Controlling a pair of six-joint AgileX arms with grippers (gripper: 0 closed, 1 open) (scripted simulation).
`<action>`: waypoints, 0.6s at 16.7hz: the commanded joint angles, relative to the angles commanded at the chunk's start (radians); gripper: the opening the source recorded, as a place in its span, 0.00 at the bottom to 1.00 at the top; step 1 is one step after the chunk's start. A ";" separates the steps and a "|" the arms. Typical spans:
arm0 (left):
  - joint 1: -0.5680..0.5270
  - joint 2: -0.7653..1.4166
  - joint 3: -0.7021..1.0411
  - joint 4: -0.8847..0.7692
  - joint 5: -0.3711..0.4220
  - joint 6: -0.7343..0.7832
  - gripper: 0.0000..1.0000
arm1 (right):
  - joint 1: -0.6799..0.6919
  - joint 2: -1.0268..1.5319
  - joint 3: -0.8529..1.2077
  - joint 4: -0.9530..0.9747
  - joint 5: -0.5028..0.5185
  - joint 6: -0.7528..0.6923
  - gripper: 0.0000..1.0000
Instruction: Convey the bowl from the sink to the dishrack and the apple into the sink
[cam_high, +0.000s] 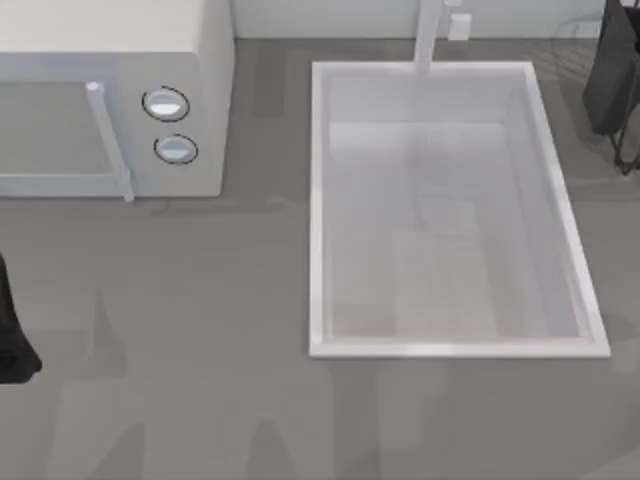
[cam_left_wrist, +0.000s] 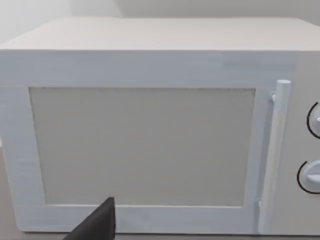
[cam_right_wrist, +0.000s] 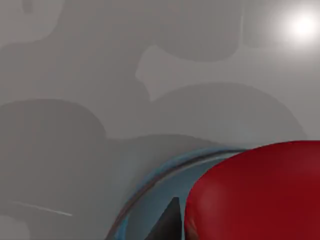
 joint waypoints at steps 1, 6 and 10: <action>0.000 0.000 0.000 0.000 0.000 0.000 1.00 | 0.036 0.010 -0.009 0.072 0.024 0.013 0.00; 0.000 0.000 0.000 0.000 0.000 0.000 1.00 | 0.256 0.073 -0.084 0.526 0.176 0.092 0.00; 0.000 0.000 0.000 0.000 0.000 0.000 1.00 | 0.460 0.123 -0.170 0.942 0.318 0.163 0.00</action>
